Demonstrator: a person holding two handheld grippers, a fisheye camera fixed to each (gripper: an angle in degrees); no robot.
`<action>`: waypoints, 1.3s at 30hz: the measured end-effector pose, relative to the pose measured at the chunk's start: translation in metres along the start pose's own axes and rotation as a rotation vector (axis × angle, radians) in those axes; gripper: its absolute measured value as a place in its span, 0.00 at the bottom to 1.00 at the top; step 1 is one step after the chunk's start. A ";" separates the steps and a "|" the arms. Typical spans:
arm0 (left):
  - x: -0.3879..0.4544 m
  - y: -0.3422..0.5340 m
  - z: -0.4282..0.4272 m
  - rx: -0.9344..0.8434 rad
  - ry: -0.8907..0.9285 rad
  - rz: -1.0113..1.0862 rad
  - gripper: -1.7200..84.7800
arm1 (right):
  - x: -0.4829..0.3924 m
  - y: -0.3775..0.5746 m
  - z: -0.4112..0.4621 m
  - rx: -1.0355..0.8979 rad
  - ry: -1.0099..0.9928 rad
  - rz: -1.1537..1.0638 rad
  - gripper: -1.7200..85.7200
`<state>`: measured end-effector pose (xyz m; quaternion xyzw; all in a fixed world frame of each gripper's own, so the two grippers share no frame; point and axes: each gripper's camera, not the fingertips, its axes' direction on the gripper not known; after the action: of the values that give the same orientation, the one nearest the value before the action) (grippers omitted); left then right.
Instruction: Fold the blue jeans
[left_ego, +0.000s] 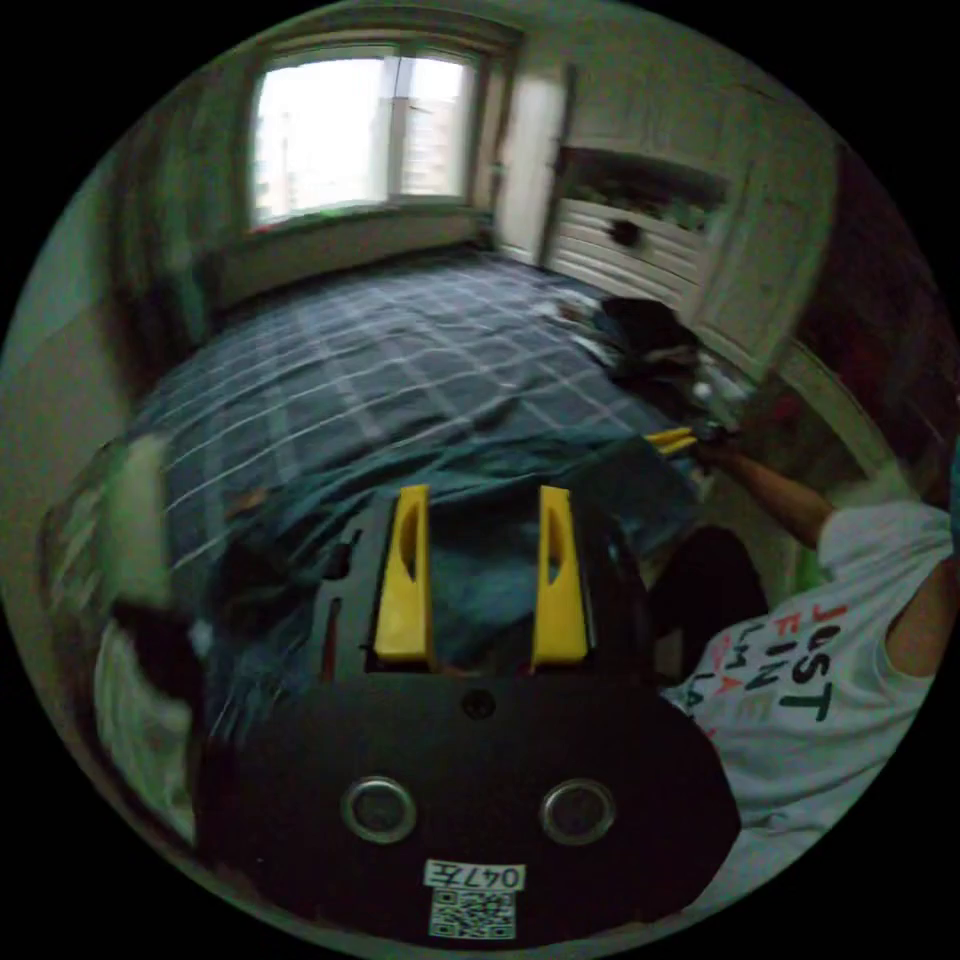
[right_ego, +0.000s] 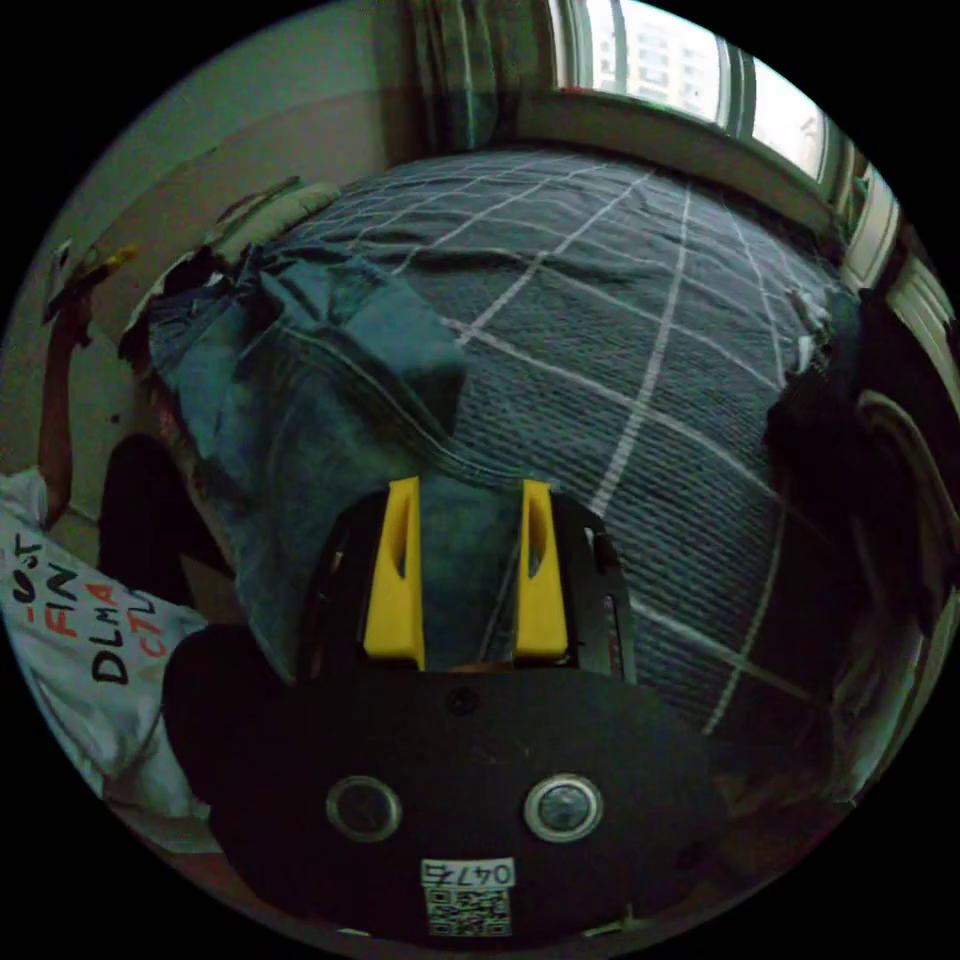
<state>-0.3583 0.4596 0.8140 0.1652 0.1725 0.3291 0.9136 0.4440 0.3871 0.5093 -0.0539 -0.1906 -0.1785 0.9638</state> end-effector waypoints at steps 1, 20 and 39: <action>0.015 -0.036 0.043 -0.041 0.132 0.072 0.24 | -0.007 0.008 0.001 0.008 0.000 -0.029 0.09; 0.155 -0.254 0.351 -0.544 0.530 0.523 0.02 | -0.018 0.124 -0.038 0.149 -0.251 -0.245 0.03; 0.042 -0.307 0.182 -0.129 0.359 0.589 0.01 | 0.096 0.004 -0.049 0.382 -0.260 -0.351 0.24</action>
<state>-0.0833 0.2288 0.8391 0.0892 0.2544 0.6124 0.7431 0.5454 0.3512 0.5016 0.1402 -0.3492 -0.2952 0.8782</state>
